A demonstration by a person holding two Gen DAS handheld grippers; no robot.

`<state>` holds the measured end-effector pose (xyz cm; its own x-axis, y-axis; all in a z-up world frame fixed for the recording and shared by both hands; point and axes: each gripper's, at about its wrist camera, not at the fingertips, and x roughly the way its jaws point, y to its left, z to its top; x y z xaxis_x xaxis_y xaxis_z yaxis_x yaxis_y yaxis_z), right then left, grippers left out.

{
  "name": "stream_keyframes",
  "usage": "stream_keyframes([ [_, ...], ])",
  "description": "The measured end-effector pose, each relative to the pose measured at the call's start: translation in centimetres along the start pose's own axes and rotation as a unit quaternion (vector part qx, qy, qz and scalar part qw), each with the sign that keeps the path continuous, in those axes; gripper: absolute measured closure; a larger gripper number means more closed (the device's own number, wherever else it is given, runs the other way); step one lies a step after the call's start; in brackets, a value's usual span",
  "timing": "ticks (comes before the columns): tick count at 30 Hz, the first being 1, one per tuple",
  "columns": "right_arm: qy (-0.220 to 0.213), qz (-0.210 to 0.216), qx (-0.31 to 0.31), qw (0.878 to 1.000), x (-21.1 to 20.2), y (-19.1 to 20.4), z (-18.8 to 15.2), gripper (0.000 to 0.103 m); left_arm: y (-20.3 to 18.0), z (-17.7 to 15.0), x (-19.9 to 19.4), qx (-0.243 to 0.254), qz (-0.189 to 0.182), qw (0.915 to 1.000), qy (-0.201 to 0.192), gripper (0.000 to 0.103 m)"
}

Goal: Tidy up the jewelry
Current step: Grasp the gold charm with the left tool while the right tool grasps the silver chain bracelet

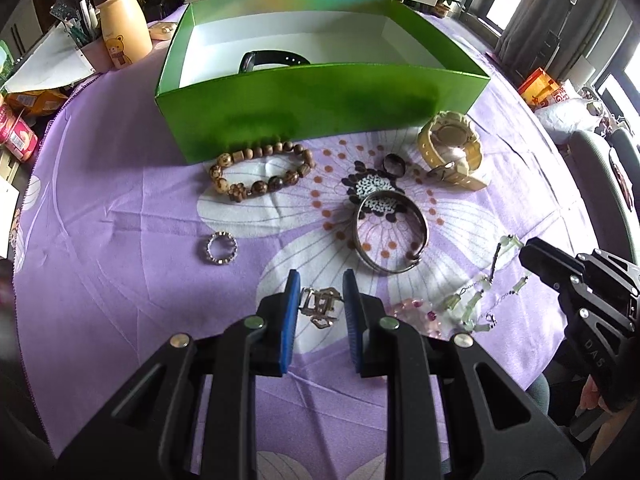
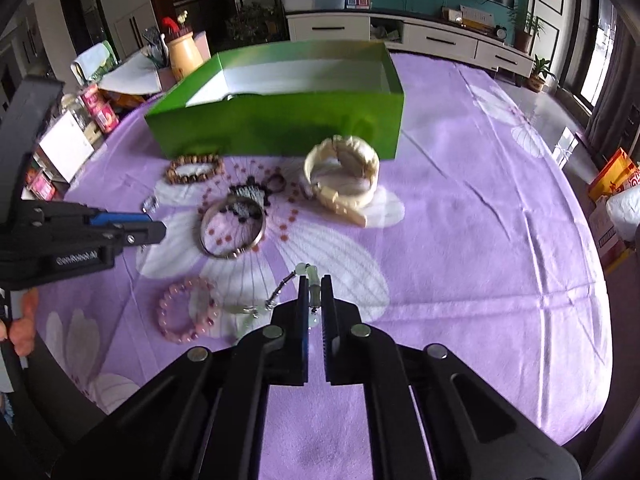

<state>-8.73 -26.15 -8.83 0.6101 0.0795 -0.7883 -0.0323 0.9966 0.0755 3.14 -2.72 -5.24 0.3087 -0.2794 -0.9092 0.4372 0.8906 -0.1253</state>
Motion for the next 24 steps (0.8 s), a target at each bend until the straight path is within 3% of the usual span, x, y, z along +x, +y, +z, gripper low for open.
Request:
stream_keyframes([
  [10, -0.045, 0.004, -0.021, 0.999, -2.6, 1.0, 3.0, 0.098, -0.6, 1.8, -1.5, -0.008, -0.015, 0.9997, -0.015, 0.082],
  [24, -0.072, 0.000, -0.023, 0.997, -3.6, 1.1, 6.6, 0.098, -0.8, 5.3, -3.4, -0.008, -0.023, 0.9992, -0.032, 0.082],
])
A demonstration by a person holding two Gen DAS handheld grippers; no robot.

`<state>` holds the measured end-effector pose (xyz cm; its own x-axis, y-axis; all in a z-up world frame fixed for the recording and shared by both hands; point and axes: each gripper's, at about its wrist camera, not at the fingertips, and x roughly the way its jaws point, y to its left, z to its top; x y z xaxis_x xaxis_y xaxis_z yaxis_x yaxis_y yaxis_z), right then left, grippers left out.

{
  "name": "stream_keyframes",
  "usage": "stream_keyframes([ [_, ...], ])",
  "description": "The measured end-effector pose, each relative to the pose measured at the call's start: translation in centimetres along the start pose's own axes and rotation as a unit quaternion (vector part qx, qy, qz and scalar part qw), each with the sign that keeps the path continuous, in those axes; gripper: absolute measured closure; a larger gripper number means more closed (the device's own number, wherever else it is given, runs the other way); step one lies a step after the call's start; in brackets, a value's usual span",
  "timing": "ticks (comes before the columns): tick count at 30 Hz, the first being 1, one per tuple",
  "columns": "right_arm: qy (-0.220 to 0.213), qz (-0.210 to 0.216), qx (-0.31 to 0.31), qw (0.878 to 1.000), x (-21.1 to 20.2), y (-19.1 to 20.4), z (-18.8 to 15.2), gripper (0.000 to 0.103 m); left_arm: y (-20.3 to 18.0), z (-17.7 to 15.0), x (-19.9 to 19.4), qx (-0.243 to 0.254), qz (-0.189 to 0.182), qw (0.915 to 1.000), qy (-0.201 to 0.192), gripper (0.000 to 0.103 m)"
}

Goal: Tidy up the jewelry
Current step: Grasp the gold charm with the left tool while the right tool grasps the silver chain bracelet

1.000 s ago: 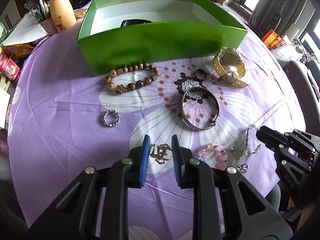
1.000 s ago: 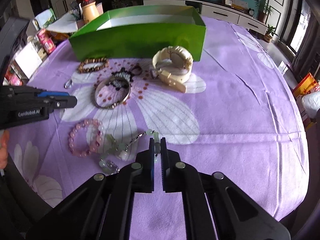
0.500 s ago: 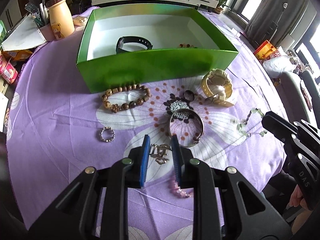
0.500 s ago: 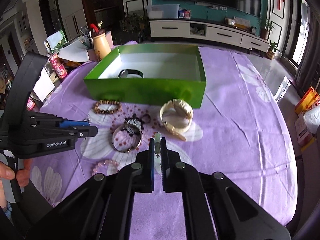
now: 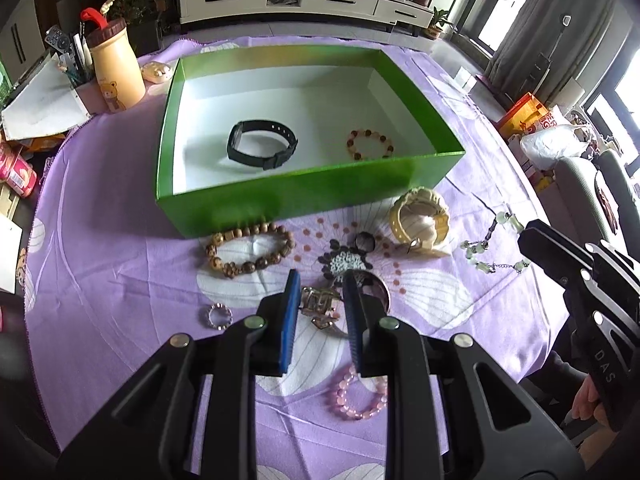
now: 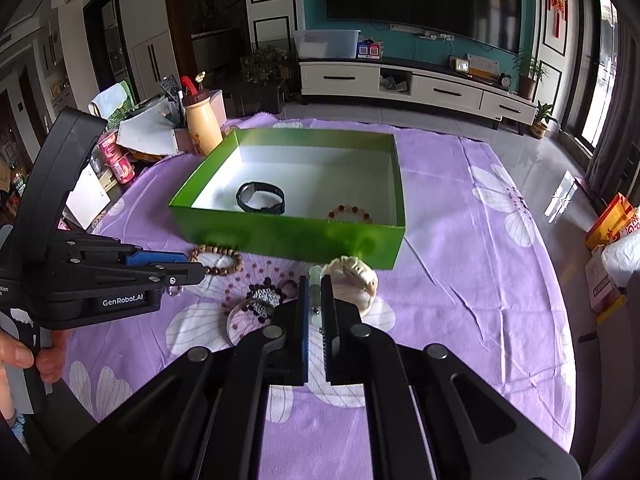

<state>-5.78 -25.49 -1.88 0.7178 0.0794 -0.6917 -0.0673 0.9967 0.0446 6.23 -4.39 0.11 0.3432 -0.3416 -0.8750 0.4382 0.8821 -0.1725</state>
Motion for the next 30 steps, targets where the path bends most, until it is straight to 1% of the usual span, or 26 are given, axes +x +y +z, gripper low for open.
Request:
stream_keyframes([
  [7, -0.006, 0.001, 0.000, 1.000, 0.6, -0.1, 2.1, 0.098, 0.3, 2.7, -0.7, -0.007, 0.004, 0.9999, -0.015, 0.082],
  [18, -0.014, 0.006, 0.014, 1.000, 2.7, -0.5, 6.5, 0.098, 0.9, 7.7, -1.2, -0.013, 0.027, 0.9988, -0.037, 0.082],
  [23, -0.010, 0.005, 0.018, 1.000, 4.4, -0.6, 8.3, 0.098, 1.5, 9.9, -0.1, -0.025, 0.036, 0.9985, -0.032, 0.082],
  [30, 0.001, 0.006, 0.019, 1.000, 7.3, -0.6, 10.3, 0.098, 2.4, 11.6, 2.0, -0.036, 0.048, 0.9981, -0.017, 0.081],
])
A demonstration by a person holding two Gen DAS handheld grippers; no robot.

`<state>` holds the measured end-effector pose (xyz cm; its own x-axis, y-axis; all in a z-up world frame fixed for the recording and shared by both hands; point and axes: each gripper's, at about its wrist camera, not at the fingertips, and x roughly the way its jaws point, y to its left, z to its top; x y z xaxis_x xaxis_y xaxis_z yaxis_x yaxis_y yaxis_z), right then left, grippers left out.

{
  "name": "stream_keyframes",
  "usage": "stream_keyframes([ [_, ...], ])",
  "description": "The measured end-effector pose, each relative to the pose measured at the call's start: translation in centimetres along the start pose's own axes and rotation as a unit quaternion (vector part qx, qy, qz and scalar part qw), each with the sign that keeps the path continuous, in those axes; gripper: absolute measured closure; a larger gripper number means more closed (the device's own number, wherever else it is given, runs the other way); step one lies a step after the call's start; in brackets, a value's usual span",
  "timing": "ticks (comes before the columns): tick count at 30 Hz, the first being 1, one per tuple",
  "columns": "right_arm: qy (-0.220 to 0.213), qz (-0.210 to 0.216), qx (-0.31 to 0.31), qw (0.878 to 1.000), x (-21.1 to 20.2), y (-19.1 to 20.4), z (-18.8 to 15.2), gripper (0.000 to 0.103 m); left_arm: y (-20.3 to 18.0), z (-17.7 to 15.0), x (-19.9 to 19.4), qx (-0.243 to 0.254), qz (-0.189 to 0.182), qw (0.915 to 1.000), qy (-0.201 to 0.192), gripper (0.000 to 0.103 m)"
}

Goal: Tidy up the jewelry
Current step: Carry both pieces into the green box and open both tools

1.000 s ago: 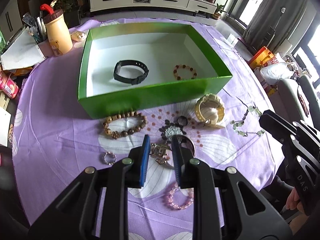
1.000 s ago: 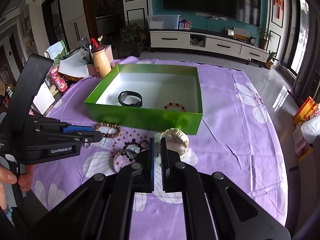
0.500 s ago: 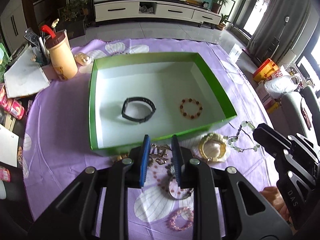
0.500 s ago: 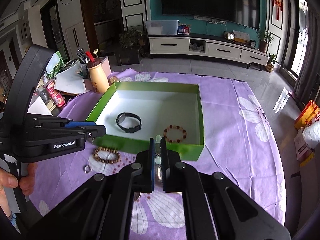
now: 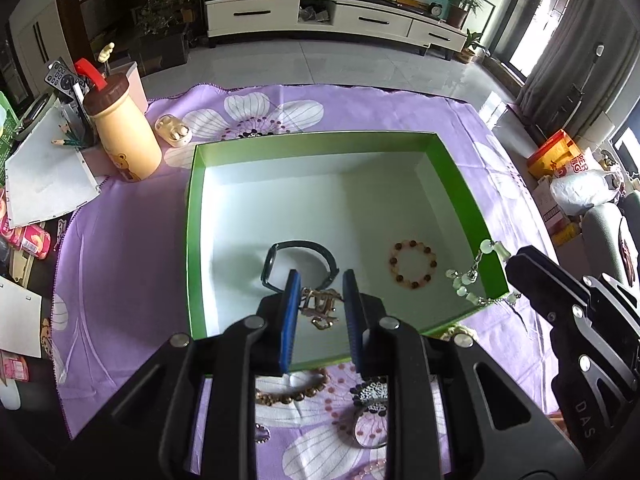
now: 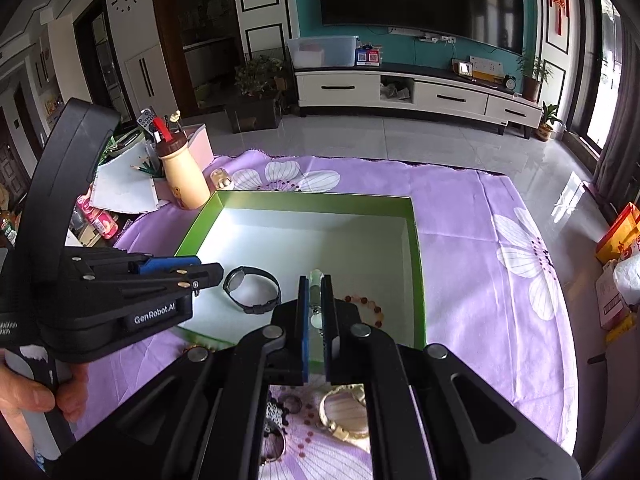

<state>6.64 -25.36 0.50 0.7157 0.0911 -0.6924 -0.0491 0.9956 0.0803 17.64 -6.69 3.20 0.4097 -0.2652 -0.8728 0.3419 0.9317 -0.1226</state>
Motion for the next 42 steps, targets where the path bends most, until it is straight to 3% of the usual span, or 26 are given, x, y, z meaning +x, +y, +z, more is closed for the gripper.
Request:
stream_keyframes([
  [16, 0.051, 0.002, 0.019, 0.999, 6.6, -0.8, 0.6, 0.098, 0.3, 1.7, 5.7, -0.005, 0.011, 0.9988, 0.048, 0.081],
  [23, 0.047, 0.010, 0.040, 0.998, 8.2, -1.4, 1.7, 0.098, 0.5, 3.9, 7.5, -0.019, 0.004, 0.9985, 0.052, 0.081],
  [37, 0.070, -0.021, 0.065, 0.995, 12.6, -4.3, 3.0, 0.098, 0.4, 7.0, 12.0, -0.040, 0.035, 0.9962, 0.069, 0.081],
  [39, 0.074, -0.024, 0.072, 0.994, 12.8, -4.7, 2.9, 0.096, 0.6, 7.0, 12.0, -0.044, 0.038, 0.9961, 0.066, 0.066],
  [42, 0.072, -0.027, 0.081, 0.994, 12.5, -5.2, 2.8, 0.080, 0.5, 6.9, 11.6, -0.040, 0.040, 0.9966, 0.060, 0.060],
])
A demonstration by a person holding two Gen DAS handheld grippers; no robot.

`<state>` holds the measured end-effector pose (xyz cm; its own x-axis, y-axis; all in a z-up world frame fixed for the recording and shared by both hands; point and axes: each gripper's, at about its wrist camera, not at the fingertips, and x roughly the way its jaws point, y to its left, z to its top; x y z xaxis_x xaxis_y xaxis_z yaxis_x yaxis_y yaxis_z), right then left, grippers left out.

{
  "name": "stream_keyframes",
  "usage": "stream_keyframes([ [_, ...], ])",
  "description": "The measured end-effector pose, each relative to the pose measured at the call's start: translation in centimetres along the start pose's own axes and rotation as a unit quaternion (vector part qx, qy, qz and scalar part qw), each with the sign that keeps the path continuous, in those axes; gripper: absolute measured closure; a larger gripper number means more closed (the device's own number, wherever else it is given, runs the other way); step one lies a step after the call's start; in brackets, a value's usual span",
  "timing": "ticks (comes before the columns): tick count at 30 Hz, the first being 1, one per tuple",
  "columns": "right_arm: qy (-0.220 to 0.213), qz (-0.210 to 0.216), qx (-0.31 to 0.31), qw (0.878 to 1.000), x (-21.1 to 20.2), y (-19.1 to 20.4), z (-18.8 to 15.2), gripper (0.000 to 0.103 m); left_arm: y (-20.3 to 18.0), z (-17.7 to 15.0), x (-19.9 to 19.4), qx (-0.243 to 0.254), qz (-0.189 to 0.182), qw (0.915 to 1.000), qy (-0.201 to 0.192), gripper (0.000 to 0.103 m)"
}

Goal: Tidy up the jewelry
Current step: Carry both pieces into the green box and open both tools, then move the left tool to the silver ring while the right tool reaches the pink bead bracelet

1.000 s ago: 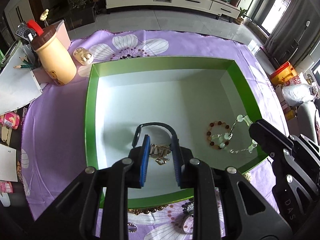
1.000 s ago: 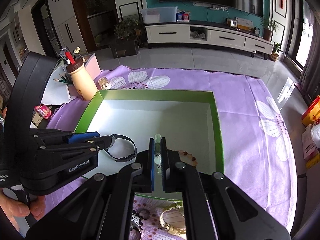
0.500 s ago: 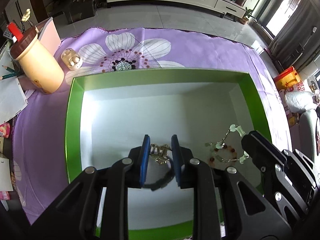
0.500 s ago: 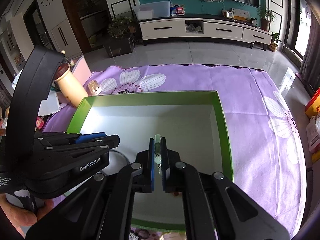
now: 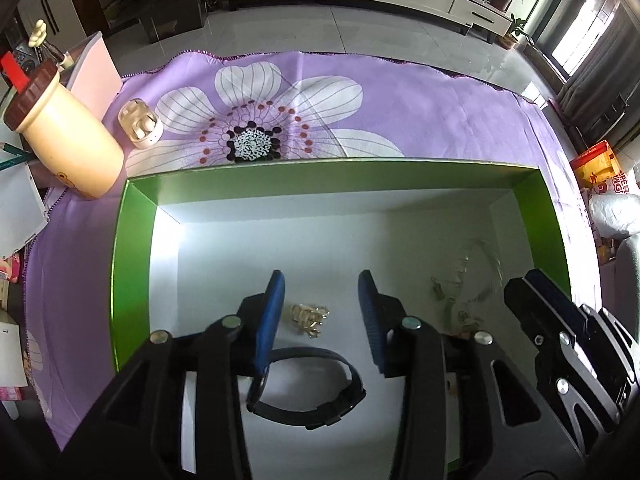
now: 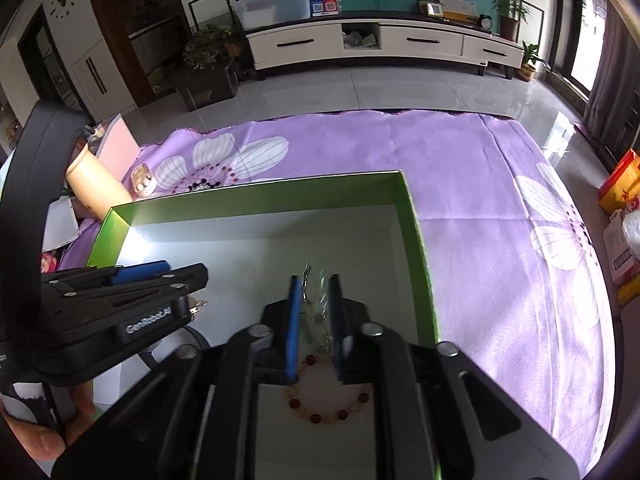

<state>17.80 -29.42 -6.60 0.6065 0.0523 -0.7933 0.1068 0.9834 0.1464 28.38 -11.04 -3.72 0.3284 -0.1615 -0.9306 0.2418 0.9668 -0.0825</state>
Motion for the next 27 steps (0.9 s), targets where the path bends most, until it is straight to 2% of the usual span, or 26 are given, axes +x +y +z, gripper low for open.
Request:
stream_keyframes([
  [4, -0.005, -0.002, 0.000, 1.000, -0.8, -0.3, -0.3, 0.080, 0.3, -0.3, -0.9, 0.000, -0.005, 1.0000, -0.007, 0.053],
  [6, -0.008, 0.003, 0.004, 1.000, -1.4, -0.4, -0.6, 0.079, 0.5, -0.6, -1.6, -0.002, -0.008, 0.9999, -0.013, 0.044],
  [12, -0.024, 0.012, -0.004, 1.000, -4.2, -0.3, -2.3, 0.078, 1.4, -2.4, -4.7, 0.010, -0.007, 0.9993, -0.035, 0.035],
  [15, -0.033, 0.016, -0.006, 0.999, -6.0, -0.5, -3.4, 0.073, 2.1, -3.7, -6.3, 0.010, -0.009, 0.9989, -0.044, 0.031],
  [20, -0.051, 0.024, -0.014, 0.998, -9.3, -0.4, -6.3, 0.061, 3.5, -6.9, -9.4, 0.014, -0.018, 0.9975, -0.067, 0.020],
  [24, -0.048, 0.038, -0.018, 0.998, -10.9, -0.3, -9.0, 0.060, 4.8, -10.1, -11.4, 0.010, -0.029, 0.9967, -0.076, 0.020],
  [27, -0.044, 0.043, -0.029, 0.998, -11.9, 0.3, -11.2, 0.060, 6.7, -13.5, -12.0, -0.010, -0.047, 0.9965, -0.068, 0.020],
])
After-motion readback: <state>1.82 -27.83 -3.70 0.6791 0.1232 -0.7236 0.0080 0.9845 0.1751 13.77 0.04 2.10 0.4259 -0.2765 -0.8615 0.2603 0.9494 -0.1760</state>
